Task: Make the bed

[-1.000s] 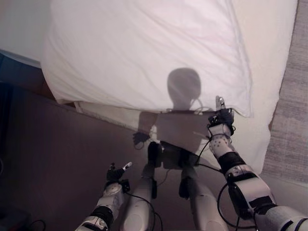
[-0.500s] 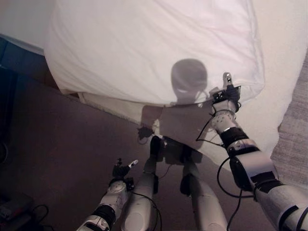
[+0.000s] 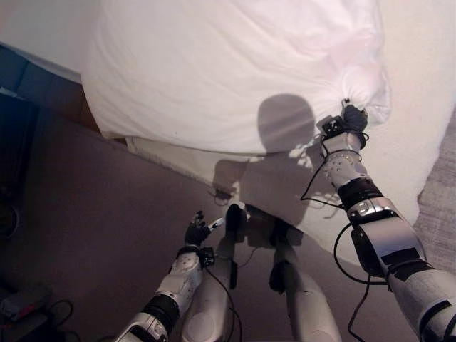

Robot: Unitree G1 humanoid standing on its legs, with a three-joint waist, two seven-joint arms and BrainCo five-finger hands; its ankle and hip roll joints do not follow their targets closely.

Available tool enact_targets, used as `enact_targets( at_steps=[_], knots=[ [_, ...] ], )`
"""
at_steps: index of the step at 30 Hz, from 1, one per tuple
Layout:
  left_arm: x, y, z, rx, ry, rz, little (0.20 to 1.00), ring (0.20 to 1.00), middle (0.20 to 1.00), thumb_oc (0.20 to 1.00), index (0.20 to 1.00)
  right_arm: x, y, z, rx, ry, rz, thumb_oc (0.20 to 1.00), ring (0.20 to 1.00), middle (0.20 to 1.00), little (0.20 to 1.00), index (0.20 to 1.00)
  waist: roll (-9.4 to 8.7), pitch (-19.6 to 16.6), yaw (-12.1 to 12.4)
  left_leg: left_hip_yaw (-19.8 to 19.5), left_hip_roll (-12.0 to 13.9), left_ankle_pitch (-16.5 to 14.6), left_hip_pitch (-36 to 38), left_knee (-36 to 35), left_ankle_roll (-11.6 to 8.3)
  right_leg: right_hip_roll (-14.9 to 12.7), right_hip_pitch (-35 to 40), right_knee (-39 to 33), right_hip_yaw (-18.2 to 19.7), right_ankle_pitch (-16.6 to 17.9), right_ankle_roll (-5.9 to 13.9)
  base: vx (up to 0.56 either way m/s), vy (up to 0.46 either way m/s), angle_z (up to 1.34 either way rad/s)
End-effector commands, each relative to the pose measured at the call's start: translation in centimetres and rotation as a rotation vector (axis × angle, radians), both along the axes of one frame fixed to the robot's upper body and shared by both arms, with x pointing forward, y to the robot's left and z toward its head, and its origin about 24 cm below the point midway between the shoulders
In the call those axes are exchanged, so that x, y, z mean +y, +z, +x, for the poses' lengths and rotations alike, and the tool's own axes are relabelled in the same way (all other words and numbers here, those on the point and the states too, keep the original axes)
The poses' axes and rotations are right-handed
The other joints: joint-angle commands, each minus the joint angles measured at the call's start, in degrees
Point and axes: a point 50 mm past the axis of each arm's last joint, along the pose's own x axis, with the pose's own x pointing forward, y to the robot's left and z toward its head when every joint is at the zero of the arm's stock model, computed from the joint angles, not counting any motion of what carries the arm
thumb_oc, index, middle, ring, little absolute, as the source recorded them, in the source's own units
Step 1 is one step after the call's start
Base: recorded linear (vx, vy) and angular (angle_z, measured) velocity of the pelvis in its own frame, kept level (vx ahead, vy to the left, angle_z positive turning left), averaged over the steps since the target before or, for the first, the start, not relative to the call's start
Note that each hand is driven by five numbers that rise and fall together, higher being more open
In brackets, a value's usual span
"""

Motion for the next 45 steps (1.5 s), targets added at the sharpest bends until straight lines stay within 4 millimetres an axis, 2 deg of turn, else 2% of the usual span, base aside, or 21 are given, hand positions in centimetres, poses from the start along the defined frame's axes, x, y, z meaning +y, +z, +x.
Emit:
enact_targets(
  at_steps=[1, 2, 4, 7, 11, 16, 20, 22, 23, 25, 31, 32, 33, 38, 40, 41, 42, 43, 44, 45],
  knots=[
    [-2.1, -0.9, -1.9, 0.077, -0.063, -0.201, 1.0, 1.0, 1.0, 1.0, 1.0, 0.4, 4.3, -0.9, -0.2, 0.016, -0.085, 0.2, 0.2, 0.2, 0.2, 0.2, -3.32, -3.7, -3.0, 4.4, -3.1, -5.5, 3.0, 0.0, 0.19, -1.9, 1.1, 6.5, 7.2, -1.8, 4.41, 0.02, 0.107, -0.34],
    [-3.7, -0.1, -1.9, 0.076, -0.123, -0.281, 1.0, 1.0, 1.0, 1.0, 1.0, 1.1, 4.3, -1.1, -0.215, 0.045, -0.08, 0.2, 0.2, 0.2, 0.2, 0.2, -3.64, -4.2, -3.9, 5.3, -3.1, -6.4, 4.6, 0.0, 0.57, -1.8, 2.1, 6.7, 8.1, -2.4, 4.59, 0.01, 0.068, -0.33],
    [-5.2, 0.7, -1.9, 0.081, -0.191, -0.34, 1.0, 1.0, 1.0, 1.0, 1.0, 1.9, 4.3, -1.2, -0.225, 0.079, -0.092, 0.2, 0.2, 0.2, 0.2, 0.2, -4.01, -5.0, -4.7, 6.3, -3.1, -6.7, 6.1, 0.0, 0.92, -1.7, 3.0, 6.6, 9.2, -2.2, 4.79, 0.02, 0.075, -0.39],
    [-6.0, 1.0, -1.9, 0.094, -0.232, -0.37, 1.0, 1.0, 1.0, 1.0, 1.0, 2.4, 4.0, -1.4, -0.23, 0.104, -0.096, 0.2, 0.2, 0.2, 0.2, 0.2, -4.38, -5.9, -5.5, 7.3, -3.0, -7.2, 7.4, 0.0, 1.09, -1.6, 3.9, 6.3, 10.2, -2.3, 4.89, 0.02, 0.038, -0.36],
    [-8.5, 1.2, -2.3, 0.2, -0.258, -0.511, 1.0, 1.0, 1.0, 1.0, 1.0, 4.2, 3.3, -2.2, -0.252, 0.183, -0.101, 0.2, 0.2, 0.2, 0.2, 0.2, -5.83, -8.7, -7.4, 9.7, -2.5, -8.4, 10.8, 0.0, 1.44, -1.1, 5.9, 6.0, 12.5, -2.5, 5.38, 0.03, 0.01, -0.31],
    [-10.0, 1.0, -2.7, 0.295, -0.25, -0.596, 1.0, 1.0, 1.0, 1.0, 1.0, 5.3, 2.0, -3.0, -0.248, 0.245, -0.11, 0.2, 0.2, 0.2, 0.2, 0.2, -6.58, -11.4, -8.3, 11.1, -2.3, -9.2, 13.2, 0.0, 1.64, -0.7, 7.4, 5.7, 14.0, -2.6, 5.6, 0.02, -0.009, -0.2],
    [-10.1, 2.6, -0.9, 0.244, -0.182, -0.676, 1.0, 1.0, 1.0, 1.0, 1.0, 5.6, 0.2, -3.7, -0.223, 0.271, -0.121, 0.2, 0.2, 0.2, 0.2, 0.2, -7.25, -13.1, -8.7, 11.3, -2.2, -9.4, 13.9, 0.0, 1.72, -0.6, 8.1, 5.3, 14.3, -2.6, 5.62, 0.0, -0.031, -0.09],
    [-9.5, 3.9, 0.9, 0.183, -0.116, -0.719, 1.0, 1.0, 1.0, 1.0, 1.0, 5.6, -1.1, -4.0, -0.198, 0.276, -0.109, 0.2, 0.2, 0.2, 0.2, 0.2, -7.54, -14.0, -8.8, 11.1, -2.1, -9.4, 14.0, 0.0, 1.69, -0.6, 8.3, 5.1, 14.1, -2.5, 5.63, 0.0, -0.018, 0.0],
    [-9.5, 4.0, 0.9, 0.183, -0.116, -0.72, 1.0, 1.0, 1.0, 1.0, 1.0, 5.7, -1.1, -4.1, -0.198, 0.277, -0.11, 0.2, 0.2, 0.2, 0.2, 0.2, -7.52, -14.0, -8.9, 11.1, -2.1, -9.4, 14.0, 0.0, 1.69, -0.7, 8.3, 5.1, 14.0, -2.5, 5.63, 0.01, -0.031, 0.01],
    [-7.3, 6.2, 3.5, 0.071, 0.047, -0.798, 1.0, 1.0, 1.0, 1.0, 1.0, 5.3, -2.9, -4.5, -0.152, 0.266, -0.093, 0.2, 0.2, 0.2, 0.2, 0.2, -7.7, -14.7, -8.6, 10.6, -2.0, -9.7, 14.5, 0.0, 1.64, -0.5, 9.0, 5.0, 13.6, -2.7, 5.58, 0.01, -0.052, 0.01],
    [-1.9, 9.6, 6.7, -0.132, 0.392, -0.833, 1.0, 1.0, 1.0, 1.0, 1.0, 5.1, -5.5, -5.4, -0.075, 0.232, -0.057, 0.2, 0.2, 0.2, 0.2, 0.2, -8.09, -15.7, -7.7, 9.6, -1.9, -9.3, 14.3, 0.0, 1.43, -0.6, 9.6, 4.5, 12.3, -2.5, 5.31, -0.01, -0.043, 0.04],
    [-1.9, 9.6, 6.8, -0.133, 0.393, -0.833, 1.0, 1.0, 1.0, 1.0, 1.0, 5.1, -5.4, -5.4, -0.075, 0.233, -0.058, 0.2, 0.2, 0.2, 0.2, 0.2, -8.08, -15.7, -7.7, 9.6, -1.9, -9.3, 14.3, 0.0, 1.43, -0.6, 9.6, 4.4, 12.3, -2.5, 5.31, -0.01, -0.026, 0.06],
    [-0.4, 10.0, 7.2, -0.162, 0.487, -0.852, 1.0, 1.0, 1.0, 1.0, 1.0, 5.1, -6.3, -5.7, -0.054, 0.221, -0.029, 0.2, 0.2, 0.2, 0.2, 0.2, -8.28, -16.0, -7.5, 9.4, -1.9, -9.3, 14.4, 0.0, 1.3, -0.6, 10.0, 4.1, 11.9, -2.5, 5.23, 0.0, -0.026, 0.07],
    [2.1, 9.9, 7.8, -0.175, 0.625, -0.856, 1.0, 1.0, 1.0, 1.0, 1.0, 5.2, -7.8, -6.4, -0.022, 0.216, 0.007, 0.2, 0.2, 0.2, 0.2, 0.2, -8.53, -16.9, -7.7, 9.0, -1.8, -9.4, 14.6, 0.0, 1.09, -0.6, 10.6, 4.0, 11.3, -2.7, 4.99, 0.01, -0.012, 0.1],
    [3.8, 10.3, 8.1, -0.206, 0.709, -0.863, 1.0, 1.0, 1.0, 1.0, 1.0, 4.9, -8.5, -6.7, -0.006, 0.204, 0.024, 0.2, 0.2, 0.2, 0.2, 0.2, -8.73, -17.5, -7.6, 9.0, -1.7, -9.5, 15.0, 0.0, 0.94, -0.6, 10.9, 4.1, 11.1, -2.8, 4.94, 0.01, -0.007, 0.03],
    [3.9, 10.3, 8.1, -0.206, 0.71, -0.863, 1.0, 1.0, 1.0, 1.0, 1.0, 5.0, -8.5, -6.7, -0.006, 0.204, 0.025, 0.2, 0.2, 0.2, 0.2, 0.2, -8.75, -17.5, -7.7, 9.0, -1.7, -9.6, 15.0, 0.0, 0.94, -0.6, 10.9, 4.1, 11.1, -2.9, 4.94, 0.0, 0.0, 0.0],
    [5.1, 10.2, 8.0, -0.219, 0.76, -0.851, 1.0, 1.0, 1.0, 1.0, 1.0, 4.8, -9.1, -7.0, 0.006, 0.195, 0.032, 0.2, 0.2, 0.2, 0.2, 0.2, -8.84, -17.9, -7.6, 9.0, -1.7, -9.7, 15.2, 0.0, 0.88, -0.5, 11.2, 4.0, 11.1, -2.9, 4.92, 0.02, -0.007, 0.03],
    [5.1, 10.2, 8.0, -0.219, 0.761, -0.851, 1.0, 1.0, 1.0, 1.0, 1.0, 4.8, -9.1, -7.0, 0.006, 0.195, 0.032, 0.2, 0.2, 0.2, 0.2, 0.2, -8.84, -17.9, -7.6, 9.0, -1.7, -9.7, 15.2, 0.0, 0.88, -0.5, 11.2, 4.0, 11.0, -2.9, 4.92, 0.03, -0.013, 0.02],
    [6.4, 10.2, 7.8, -0.245, 0.815, -0.832, 1.0, 1.0, 1.0, 1.0, 1.0, 4.5, -9.6, -7.2, 0.022, 0.182, 0.039, 0.2, 0.2, 0.2, 0.2, 0.2, -8.81, -18.3, -7.5, 8.9, -1.6, -9.7, 15.4, 0.0, 0.82, -0.5, 11.5, 3.9, 10.8, -3.0, 4.95, 0.0, 0.0, 0.0],
    [6.9, 10.2, 7.7, -0.251, 0.835, -0.828, 1.0, 1.0, 1.0, 1.0, 1.0, 4.4, -9.8, -7.3, 0.027, 0.178, 0.04, 0.2, 0.2, 0.2, 0.2, 0.2, -8.81, -18.4, -7.4, 8.9, -1.6, -9.8, 15.6, 0.0, 0.81, -0.5, 11.6, 3.9, 10.9, -3.0, 4.93, 0.03, -0.009, 0.01]
  ],
)
